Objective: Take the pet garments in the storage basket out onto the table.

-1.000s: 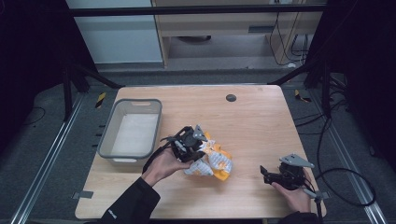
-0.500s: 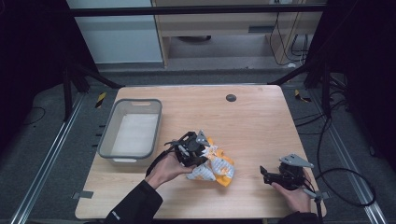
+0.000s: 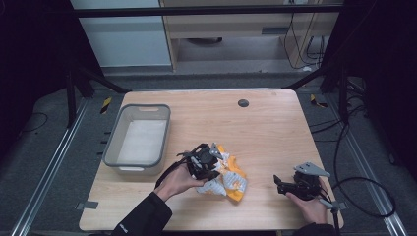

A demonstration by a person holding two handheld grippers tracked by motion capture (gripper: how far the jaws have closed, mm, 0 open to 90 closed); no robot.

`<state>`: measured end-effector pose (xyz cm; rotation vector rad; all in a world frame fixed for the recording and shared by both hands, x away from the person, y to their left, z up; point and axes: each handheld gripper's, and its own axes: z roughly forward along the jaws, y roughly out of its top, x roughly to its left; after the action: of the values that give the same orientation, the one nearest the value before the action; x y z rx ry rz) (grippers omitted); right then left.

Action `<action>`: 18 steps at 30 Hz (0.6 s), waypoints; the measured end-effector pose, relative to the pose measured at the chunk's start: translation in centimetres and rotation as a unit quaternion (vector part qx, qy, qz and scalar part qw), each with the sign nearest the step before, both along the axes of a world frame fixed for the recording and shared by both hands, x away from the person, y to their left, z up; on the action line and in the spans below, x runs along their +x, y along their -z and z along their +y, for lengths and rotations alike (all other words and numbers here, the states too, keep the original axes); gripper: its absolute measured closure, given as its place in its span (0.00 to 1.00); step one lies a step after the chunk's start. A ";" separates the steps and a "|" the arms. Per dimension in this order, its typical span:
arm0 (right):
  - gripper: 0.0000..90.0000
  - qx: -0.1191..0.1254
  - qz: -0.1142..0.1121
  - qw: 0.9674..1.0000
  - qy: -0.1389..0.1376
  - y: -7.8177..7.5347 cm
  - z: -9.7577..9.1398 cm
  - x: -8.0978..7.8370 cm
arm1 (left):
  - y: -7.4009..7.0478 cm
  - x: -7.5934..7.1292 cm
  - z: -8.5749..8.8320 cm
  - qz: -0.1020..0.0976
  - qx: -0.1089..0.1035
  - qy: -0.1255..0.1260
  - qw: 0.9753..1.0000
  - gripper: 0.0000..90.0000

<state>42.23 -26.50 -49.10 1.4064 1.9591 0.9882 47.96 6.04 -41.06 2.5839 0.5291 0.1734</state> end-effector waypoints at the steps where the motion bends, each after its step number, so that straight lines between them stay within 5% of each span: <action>1: 0.09 0.000 0.001 1.000 0.000 0.0 0.0 0.0 | 0.0 0.0 0.0 0.001 0.001 0.000 1.000 0.83; 11: 0.09 -0.001 0.001 1.000 -0.001 0.0 0.0 0.0 | 0.5 -0.2 0.0 0.000 0.008 0.005 1.000 0.74; 18: 0.09 0.000 0.001 1.000 0.000 0.1 0.0 0.0 | 0.5 -0.2 0.5 -0.010 -0.010 0.003 1.000 0.57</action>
<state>42.26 -26.47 -49.15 1.4074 1.9610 0.9865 47.72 6.55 -41.52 2.5618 0.5138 0.1923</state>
